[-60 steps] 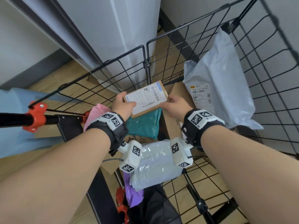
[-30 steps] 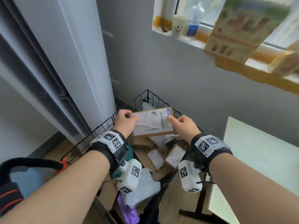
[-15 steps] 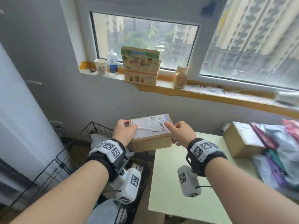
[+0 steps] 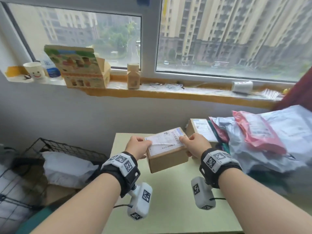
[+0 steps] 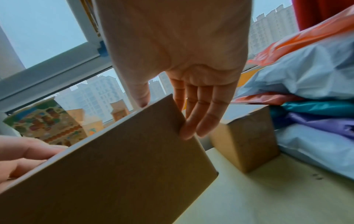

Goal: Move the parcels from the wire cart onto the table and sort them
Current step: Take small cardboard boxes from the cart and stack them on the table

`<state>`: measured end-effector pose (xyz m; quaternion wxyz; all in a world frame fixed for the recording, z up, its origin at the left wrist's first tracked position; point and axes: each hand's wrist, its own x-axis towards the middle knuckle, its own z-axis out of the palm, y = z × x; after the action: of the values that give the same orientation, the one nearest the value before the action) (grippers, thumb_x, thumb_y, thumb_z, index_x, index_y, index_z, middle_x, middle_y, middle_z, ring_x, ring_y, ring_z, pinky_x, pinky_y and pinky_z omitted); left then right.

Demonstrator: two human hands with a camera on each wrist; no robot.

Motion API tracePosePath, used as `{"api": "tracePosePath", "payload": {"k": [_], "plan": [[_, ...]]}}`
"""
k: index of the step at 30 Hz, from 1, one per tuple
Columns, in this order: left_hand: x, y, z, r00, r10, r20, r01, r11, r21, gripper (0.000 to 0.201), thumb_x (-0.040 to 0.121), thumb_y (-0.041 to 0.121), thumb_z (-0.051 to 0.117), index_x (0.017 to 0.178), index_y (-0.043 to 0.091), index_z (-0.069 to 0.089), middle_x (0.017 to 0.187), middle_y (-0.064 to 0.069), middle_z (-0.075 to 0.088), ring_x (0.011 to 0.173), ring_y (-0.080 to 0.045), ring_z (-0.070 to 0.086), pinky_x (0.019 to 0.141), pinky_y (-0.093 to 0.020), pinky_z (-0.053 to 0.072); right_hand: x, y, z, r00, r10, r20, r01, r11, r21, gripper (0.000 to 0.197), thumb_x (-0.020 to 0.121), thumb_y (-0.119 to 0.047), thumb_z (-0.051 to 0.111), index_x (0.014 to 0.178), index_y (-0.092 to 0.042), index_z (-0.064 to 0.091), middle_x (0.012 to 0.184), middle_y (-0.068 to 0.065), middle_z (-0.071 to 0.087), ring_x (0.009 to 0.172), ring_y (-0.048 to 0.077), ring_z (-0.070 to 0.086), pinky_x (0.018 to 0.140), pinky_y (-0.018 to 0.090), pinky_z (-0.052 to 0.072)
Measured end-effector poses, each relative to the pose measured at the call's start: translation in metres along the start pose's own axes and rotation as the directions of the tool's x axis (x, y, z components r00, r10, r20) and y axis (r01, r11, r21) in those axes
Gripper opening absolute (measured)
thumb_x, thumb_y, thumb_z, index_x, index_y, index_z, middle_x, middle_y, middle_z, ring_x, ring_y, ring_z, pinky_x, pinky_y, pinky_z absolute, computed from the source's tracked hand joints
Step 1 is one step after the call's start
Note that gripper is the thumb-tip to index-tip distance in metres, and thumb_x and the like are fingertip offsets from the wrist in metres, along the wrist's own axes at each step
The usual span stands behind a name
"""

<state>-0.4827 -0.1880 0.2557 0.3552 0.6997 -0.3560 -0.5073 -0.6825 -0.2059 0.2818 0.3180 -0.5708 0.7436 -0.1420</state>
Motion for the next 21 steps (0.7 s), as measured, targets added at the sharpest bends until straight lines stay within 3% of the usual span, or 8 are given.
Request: {"api": "tracePosePath", "payload": {"k": [3, 6, 9, 14, 17, 21], "plan": [[-0.004, 0.001, 0.032, 0.995, -0.041, 0.091, 0.032, 0.995, 0.099, 0.022, 0.087, 0.016, 0.058, 0.106, 0.011, 0.049, 0.100, -0.008, 0.056, 0.076, -0.019, 0.057, 0.056, -0.024, 0.051, 0.008, 0.028, -0.017, 0.999, 0.042, 0.006, -0.041, 0.997, -0.065, 0.034, 0.084, -0.050, 0.053, 0.077, -0.017, 0.056, 0.083, 0.007, 0.071, 0.080, 0.025, 0.070, 0.081, 0.043, 0.057], [-0.011, 0.001, 0.060, 0.975, -0.109, 0.193, 0.073, 0.979, 0.188, 0.013, 0.089, 0.014, 0.056, 0.100, 0.009, 0.051, 0.086, -0.006, 0.057, 0.063, -0.016, 0.057, 0.056, -0.024, 0.054, 0.015, 0.055, -0.027, 0.995, 0.094, 0.031, -0.090, 0.990, -0.112, 0.033, 0.080, -0.049, 0.054, 0.088, -0.018, 0.061, 0.088, 0.003, 0.069, 0.081, 0.022, 0.068, 0.079, 0.041, 0.058], [-0.018, 0.000, 0.088, 0.959, -0.138, 0.247, 0.075, 0.966, 0.247, 0.005, 0.089, 0.010, 0.055, 0.089, 0.011, 0.050, 0.081, -0.006, 0.058, 0.063, -0.017, 0.060, 0.063, -0.028, 0.056, 0.021, 0.076, -0.033, 0.990, 0.134, 0.035, -0.129, 0.986, -0.109, 0.035, 0.078, -0.043, 0.055, 0.099, -0.016, 0.064, 0.089, 0.004, 0.070, 0.081, 0.022, 0.068, 0.078, 0.040, 0.059], [-0.025, -0.005, 0.121, 0.936, -0.167, 0.308, 0.071, 0.951, 0.301, 0.011, 0.093, 0.012, 0.053, 0.083, 0.012, 0.051, 0.080, -0.005, 0.061, 0.066, -0.019, 0.065, 0.069, -0.029, 0.058, 0.024, 0.093, -0.040, 0.989, 0.144, 0.022, -0.140, 0.981, -0.134, 0.034, 0.078, -0.030, 0.061, 0.109, -0.016, 0.056, 0.096, 0.000, 0.065, 0.089, 0.022, 0.066, 0.085, 0.041, 0.056], [-0.028, -0.007, 0.133, 0.926, -0.178, 0.333, 0.067, 0.945, 0.321, 0.004, 0.094, 0.015, 0.052, 0.092, 0.011, 0.053, 0.083, -0.005, 0.063, 0.065, -0.018, 0.066, 0.067, -0.030, 0.058, 0.024, 0.101, -0.043, 0.990, 0.139, -0.006, -0.138, 0.980, -0.145, 0.046, 0.081, -0.024, 0.065, 0.123, -0.016, 0.049, 0.112, 0.003, 0.060, 0.102, 0.022, 0.062, 0.090, 0.036, 0.053], [-0.033, -0.009, 0.150, 0.889, -0.201, 0.412, 0.053, 0.938, 0.343, 0.020, 0.096, 0.018, 0.050, 0.113, 0.007, 0.049, 0.087, -0.008, 0.062, 0.066, -0.018, 0.067, 0.069, -0.031, 0.057, 0.026, 0.111, -0.046, 0.995, 0.098, -0.011, -0.098, 0.984, -0.147, 0.046, 0.082, -0.018, 0.068, 0.124, -0.016, 0.050, 0.121, 0.004, 0.058, 0.110, 0.021, 0.057, 0.091, 0.032, 0.048]]}}
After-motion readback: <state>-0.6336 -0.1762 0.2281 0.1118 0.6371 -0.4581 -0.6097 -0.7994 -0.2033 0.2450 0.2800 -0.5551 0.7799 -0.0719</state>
